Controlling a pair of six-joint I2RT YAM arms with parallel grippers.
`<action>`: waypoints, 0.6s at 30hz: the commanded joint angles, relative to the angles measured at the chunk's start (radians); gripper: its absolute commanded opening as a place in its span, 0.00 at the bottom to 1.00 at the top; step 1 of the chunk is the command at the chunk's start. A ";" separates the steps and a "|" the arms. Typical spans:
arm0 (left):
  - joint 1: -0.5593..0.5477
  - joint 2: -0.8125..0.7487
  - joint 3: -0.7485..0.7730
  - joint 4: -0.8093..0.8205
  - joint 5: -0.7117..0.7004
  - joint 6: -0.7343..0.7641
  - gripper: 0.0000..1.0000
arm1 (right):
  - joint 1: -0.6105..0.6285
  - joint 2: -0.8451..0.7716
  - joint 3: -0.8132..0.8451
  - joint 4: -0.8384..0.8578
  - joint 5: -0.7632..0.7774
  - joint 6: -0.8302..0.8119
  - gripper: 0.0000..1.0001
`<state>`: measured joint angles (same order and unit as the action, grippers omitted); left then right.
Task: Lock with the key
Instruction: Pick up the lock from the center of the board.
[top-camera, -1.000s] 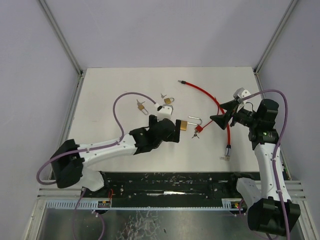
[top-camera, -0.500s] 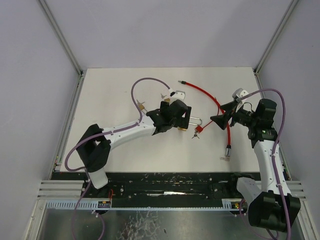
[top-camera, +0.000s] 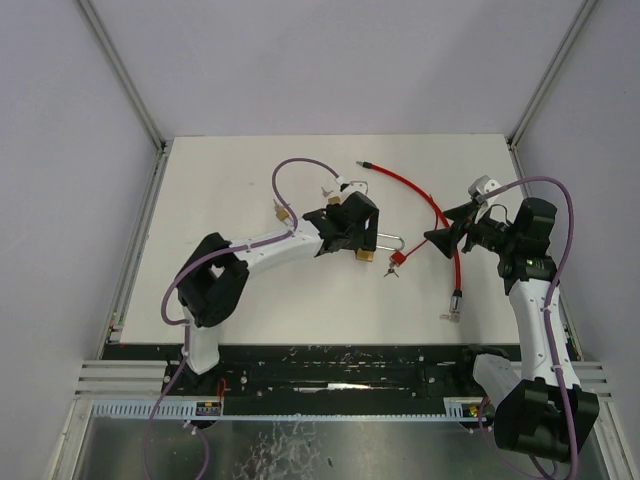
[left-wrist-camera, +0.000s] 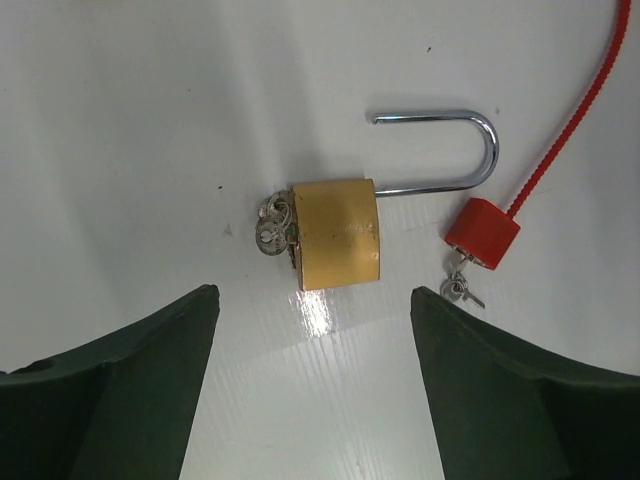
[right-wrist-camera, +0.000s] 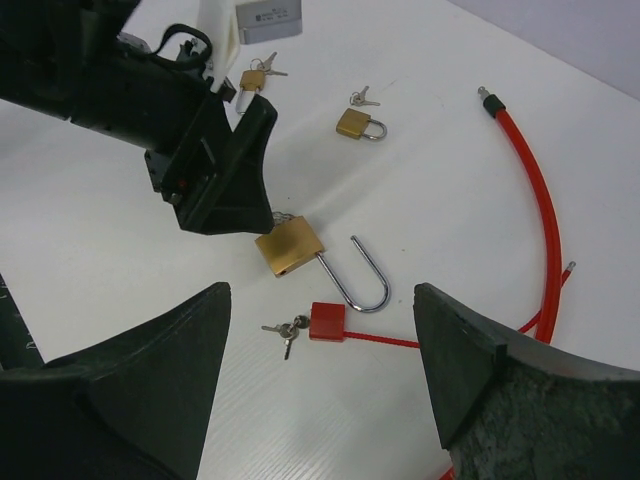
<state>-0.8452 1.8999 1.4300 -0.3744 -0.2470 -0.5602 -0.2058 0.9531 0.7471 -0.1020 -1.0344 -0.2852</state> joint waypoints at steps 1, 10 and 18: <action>-0.002 0.049 0.060 0.013 -0.022 -0.040 0.75 | -0.006 0.007 0.004 0.021 -0.020 -0.008 0.80; -0.002 0.142 0.110 0.014 -0.070 0.022 0.64 | -0.007 0.004 0.003 0.019 -0.009 -0.008 0.80; -0.004 0.171 0.145 0.001 -0.036 0.062 0.54 | -0.007 0.001 -0.003 0.030 -0.017 0.003 0.80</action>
<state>-0.8444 2.0682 1.5314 -0.3786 -0.2882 -0.5339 -0.2089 0.9661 0.7464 -0.1024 -1.0348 -0.2848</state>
